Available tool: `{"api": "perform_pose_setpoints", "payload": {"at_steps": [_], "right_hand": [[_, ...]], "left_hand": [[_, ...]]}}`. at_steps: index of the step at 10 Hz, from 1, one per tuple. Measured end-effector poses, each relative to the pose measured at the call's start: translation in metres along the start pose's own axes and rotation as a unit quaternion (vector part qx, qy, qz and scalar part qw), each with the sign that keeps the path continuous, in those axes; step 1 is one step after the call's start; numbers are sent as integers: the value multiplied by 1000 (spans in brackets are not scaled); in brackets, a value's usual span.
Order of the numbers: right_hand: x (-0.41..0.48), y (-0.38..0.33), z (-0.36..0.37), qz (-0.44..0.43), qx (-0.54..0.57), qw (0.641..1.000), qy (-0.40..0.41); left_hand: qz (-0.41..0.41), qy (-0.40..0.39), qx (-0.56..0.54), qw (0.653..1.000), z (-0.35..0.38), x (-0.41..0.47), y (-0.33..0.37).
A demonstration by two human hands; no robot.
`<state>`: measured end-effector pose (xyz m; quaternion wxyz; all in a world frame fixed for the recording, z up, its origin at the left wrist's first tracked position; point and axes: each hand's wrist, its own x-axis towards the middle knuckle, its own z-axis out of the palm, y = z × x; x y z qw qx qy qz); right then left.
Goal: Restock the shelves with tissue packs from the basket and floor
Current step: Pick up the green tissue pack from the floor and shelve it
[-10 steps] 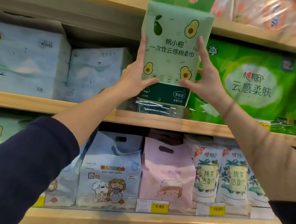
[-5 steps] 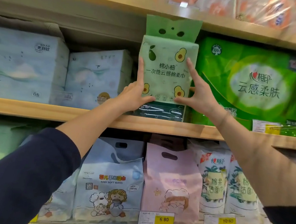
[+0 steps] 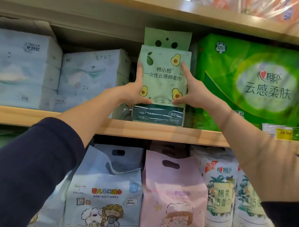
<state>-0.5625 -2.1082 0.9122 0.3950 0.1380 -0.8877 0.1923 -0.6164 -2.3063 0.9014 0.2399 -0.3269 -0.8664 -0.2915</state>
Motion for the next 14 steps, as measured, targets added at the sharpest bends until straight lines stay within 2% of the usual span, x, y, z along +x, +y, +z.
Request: {"api": "perform_pose_setpoints", "payload": {"at_steps": [7,10,14], "right_hand": [[12,2,16,47,-47,998,5],[-4,-5,13,54,-79,995,19],[-73,-46,-18,61,-76,995,33]], "left_hand": [[-27,-11,45,999,6,13,-7],[-5,-1,65,998,-11,-1,-7],[57,70,77,993,-36,-72,9]]}}
